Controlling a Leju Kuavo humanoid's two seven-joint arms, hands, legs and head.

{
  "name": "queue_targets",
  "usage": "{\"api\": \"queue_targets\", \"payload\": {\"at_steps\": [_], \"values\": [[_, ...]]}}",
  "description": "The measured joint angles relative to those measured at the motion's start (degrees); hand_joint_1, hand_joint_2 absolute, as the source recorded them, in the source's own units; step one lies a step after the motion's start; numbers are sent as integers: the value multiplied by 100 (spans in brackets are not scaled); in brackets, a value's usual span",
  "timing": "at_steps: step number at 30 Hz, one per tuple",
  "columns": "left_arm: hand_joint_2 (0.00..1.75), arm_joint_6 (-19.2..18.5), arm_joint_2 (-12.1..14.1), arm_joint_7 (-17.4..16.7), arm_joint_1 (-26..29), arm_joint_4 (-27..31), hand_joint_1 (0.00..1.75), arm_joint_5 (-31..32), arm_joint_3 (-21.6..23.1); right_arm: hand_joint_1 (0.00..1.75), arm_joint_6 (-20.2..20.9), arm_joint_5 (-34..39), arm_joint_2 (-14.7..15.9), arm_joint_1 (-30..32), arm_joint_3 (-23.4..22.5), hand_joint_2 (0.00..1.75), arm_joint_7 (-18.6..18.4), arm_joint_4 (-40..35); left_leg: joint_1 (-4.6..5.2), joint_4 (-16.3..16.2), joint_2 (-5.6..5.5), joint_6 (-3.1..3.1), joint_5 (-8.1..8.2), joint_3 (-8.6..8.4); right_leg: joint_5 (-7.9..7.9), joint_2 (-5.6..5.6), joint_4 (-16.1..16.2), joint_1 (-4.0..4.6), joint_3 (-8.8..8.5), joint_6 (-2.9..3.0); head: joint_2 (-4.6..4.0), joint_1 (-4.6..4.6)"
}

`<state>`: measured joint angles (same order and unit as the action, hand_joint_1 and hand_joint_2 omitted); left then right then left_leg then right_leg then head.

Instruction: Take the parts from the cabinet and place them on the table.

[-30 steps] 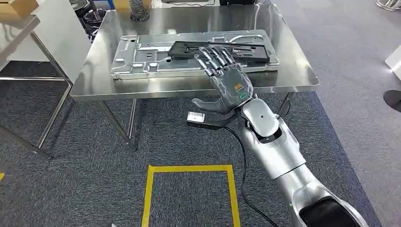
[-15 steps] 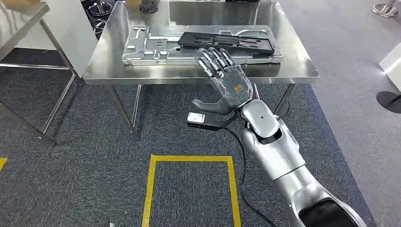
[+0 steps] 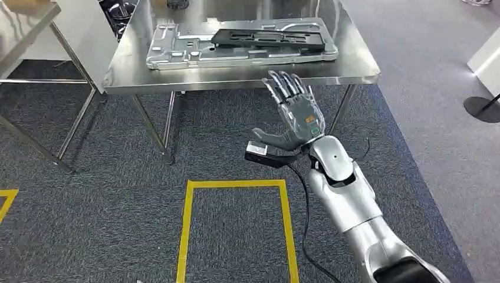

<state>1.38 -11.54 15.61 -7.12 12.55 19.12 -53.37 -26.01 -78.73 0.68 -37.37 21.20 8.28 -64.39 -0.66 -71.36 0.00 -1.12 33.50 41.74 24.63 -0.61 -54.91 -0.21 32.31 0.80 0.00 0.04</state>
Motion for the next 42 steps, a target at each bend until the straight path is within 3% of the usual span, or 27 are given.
{"api": "queue_targets", "payload": {"at_steps": [1,3,4,5,6,7,8,11,13,15,16,18,20,21,22,23,25,26,27,30,31,32,34,36,37,41,42], "values": [[0,0,4,0,0,0,0,2,0,0,-30,85,0,76,-82,0,9,97,0,-330,0,-14,25,25,-64,-7,-15,4,91,-3,0,-4],[0,0,13,-2,-2,0,0,2,0,0,-131,260,2,260,-247,0,70,286,-1,-368,1,-19,-376,-194,-175,-9,-66,3,289,-28,0,-2],[0,0,22,-4,-2,0,0,4,0,0,-177,409,7,348,-353,0,133,382,-1,-63,1,-9,-584,-465,-225,-9,-102,2,392,-47,0,-2],[0,0,31,-4,-11,0,0,13,0,0,-214,595,11,422,-452,0,217,468,-1,397,-3,10,-636,-822,-273,-5,-149,1,489,-67,0,-7],[0,0,39,4,-30,4,0,26,0,0,-216,889,15,501,-587,0,360,572,6,949,-9,51,-446,-1264,-293,0,-191,11,558,-90,0,-7],[0,-2,42,26,-46,4,0,33,0,0,-172,1260,26,592,-739,0,510,682,27,1436,-15,75,-250,-1536,-315,1,-244,35,594,-120,0,-4],[0,-2,42,44,-55,4,0,44,2,0,-192,1623,26,707,-936,0,714,842,28,1510,-14,111,-168,-1518,-363,-14,-254,43,599,-164,0,2],[0,0,35,85,-26,4,0,39,0,0,-168,2346,26,956,-1467,0,1228,1452,13,1542,-8,247,-308,-1473,-464,-20,-225,9,621,-278,0,-2],[0,0,39,120,-31,4,0,35,-2,0,34,2726,26,1025,-1790,0,1384,1882,15,1537,28,311,-398,-1387,3,19,-695,-22,817,-341,0,15],[0,0,37,144,-31,4,0,33,0,0,318,3095,24,1122,-2142,0,1447,2355,24,1526,32,324,-487,-1274,537,26,-1686,-50,1165,-402,0,9],[0,0,39,149,-18,4,0,31,-2,0,499,3268,24,1181,-2320,0,1441,2625,25,1518,30,328,-520,-1219,659,27,-2015,-58,1246,-416,0,15],[0,0,46,157,5,4,0,26,-2,0,930,3600,24,1270,-2634,0,1362,3078,24,1492,20,309,-561,-1144,526,27,-1796,-65,999,-412,0,15],[0,-2,44,157,3,4,0,28,-4,0,1254,3852,22,1347,-2912,0,1155,3426,24,1459,23,295,-567,-1114,169,26,-767,-65,330,-370,0,13],[0,-2,46,155,-3,4,0,31,-4,0,1450,3955,22,1375,-3067,175,986,3618,28,1451,28,271,-568,-1111,152,25,-274,-56,36,-327,0,13],[0,-2,44,147,-11,4,0,39,-2,0,1588,4021,22,1401,-3177,175,864,3752,67,1426,27,236,-558,-1091,167,25,-195,-10,3,-279,0,9],[175,-2,48,131,-17,4,0,48,-2,0,1844,4157,13,1459,-3329,175,701,3937,61,1431,28,205,-573,-1085,160,25,-200,-5,19,-242,-2,4],[175,-2,48,92,-16,4,0,66,-2,0,2290,4404,7,1628,-3600,175,421,4195,44,1454,26,149,-591,-1095,161,23,-211,17,23,-190,0,9],[175,0,54,81,-18,4,0,72,-2,0,2493,4544,-20,1709,-3755,175,291,4308,68,1446,23,111,-571,-1095,122,21,-151,-34,13,-131,0,7],[175,0,63,68,-14,4,0,88,-2,0,2591,4625,-46,1779,-3878,175,214,4396,45,1343,19,82,-458,-1051,98,2,-125,-41,6,-96,0,7],[175,-4,70,18,-16,4,0,138,2,0,2802,4926,-157,2014,-4256,175,-117,4663,34,128,19,38,225,-539,87,5,-129,-27,35,-36,0,-7],[175,-20,76,0,-14,4,0,144,4,0,2857,5016,-188,2128,-4385,175,-212,4734,34,-266,19,25,354,-371,87,-1,-139,-19,46,-35,0,-9],[175,-52,79,-39,-12,4,0,153,7,0,2950,5133,-223,2250,-4517,175,-340,4803,33,-387,20,21,333,-325,87,-3,-154,-14,55,-35,0,-7],[175,-92,96,-164,-13,4,0,171,9,0,3102,5324,-297,2457,-4739,175,-569,4900,32,189,20,36,-50,-627,90,-1,-190,-12,74,-38,0,-7],[175,-111,124,-343,-29,4,0,192,18,0,3165,5448,-393,2605,-4965,175,-791,4985,27,1224,16,77,-483,-1159,101,28,-237,-12,91,-57,0,-7],[175,-118,127,-407,-44,4,0,195,20,0,3189,5482,-424,2663,-5062,175,-866,5020,57,1399,12,94,-381,-1215,103,37,-258,31,112,-87,0,-9],[175,-144,140,-516,-24,4,0,227,35,0,3207,5577,-525,2871,-5356,175,-1084,5118,52,1428,2,229,-476,-1172,48,47,-255,11,130,-221,0,0],[175,-146,144,-524,-26,4,0,243,37,0,3204,5582,-533,2921,-5409,175,-1106,5136,25,1444,18,262,-514,-1193,118,52,-315,-9,150,-254,0,0]]}}
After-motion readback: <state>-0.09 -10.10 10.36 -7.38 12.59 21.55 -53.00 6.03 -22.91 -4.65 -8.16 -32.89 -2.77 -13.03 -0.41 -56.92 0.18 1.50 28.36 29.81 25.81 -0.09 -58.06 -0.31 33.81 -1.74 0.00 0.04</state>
